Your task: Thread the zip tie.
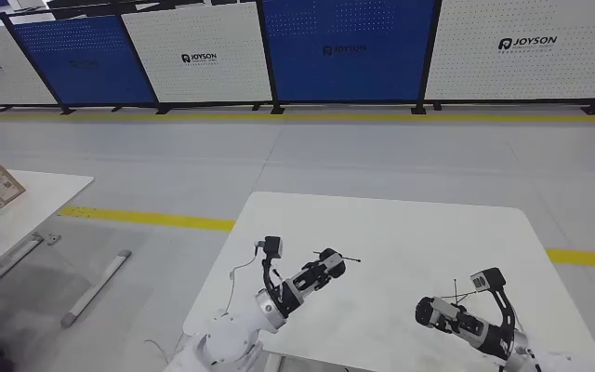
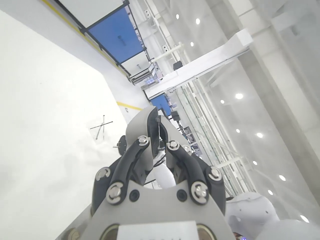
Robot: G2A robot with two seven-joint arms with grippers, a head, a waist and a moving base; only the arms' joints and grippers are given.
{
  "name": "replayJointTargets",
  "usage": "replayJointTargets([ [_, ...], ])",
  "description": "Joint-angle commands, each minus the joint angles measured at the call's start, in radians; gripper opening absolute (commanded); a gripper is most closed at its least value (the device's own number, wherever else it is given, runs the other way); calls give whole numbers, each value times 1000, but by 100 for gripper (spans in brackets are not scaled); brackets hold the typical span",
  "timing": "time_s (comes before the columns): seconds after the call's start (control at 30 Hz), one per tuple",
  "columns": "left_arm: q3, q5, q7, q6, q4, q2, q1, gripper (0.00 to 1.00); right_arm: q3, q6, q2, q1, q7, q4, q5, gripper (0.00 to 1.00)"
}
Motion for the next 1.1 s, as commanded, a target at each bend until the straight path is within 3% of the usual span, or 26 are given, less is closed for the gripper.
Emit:
replayJointTargets([
  [0.0, 21, 8, 1, 18, 35, -2, -14, 0, 0, 0, 0, 0, 0, 0, 0, 100],
  [0.13, 60, 13, 8, 34, 87, -8, -39, 0, 0, 0, 0, 0, 0, 0, 0, 100],
  [0.9, 61, 13, 10, 34, 87, -9, -40, 0, 0, 0, 0, 0, 0, 0, 0, 100],
  [1.0, 62, 0, 16, 8, 66, -10, -46, 0, 0, 0, 0, 0, 0, 0, 0, 100],
  [1.07, 52, -40, 21, -34, 43, -10, -38, 0, 0, 0, 0, 0, 0, 0, 0, 100],
])
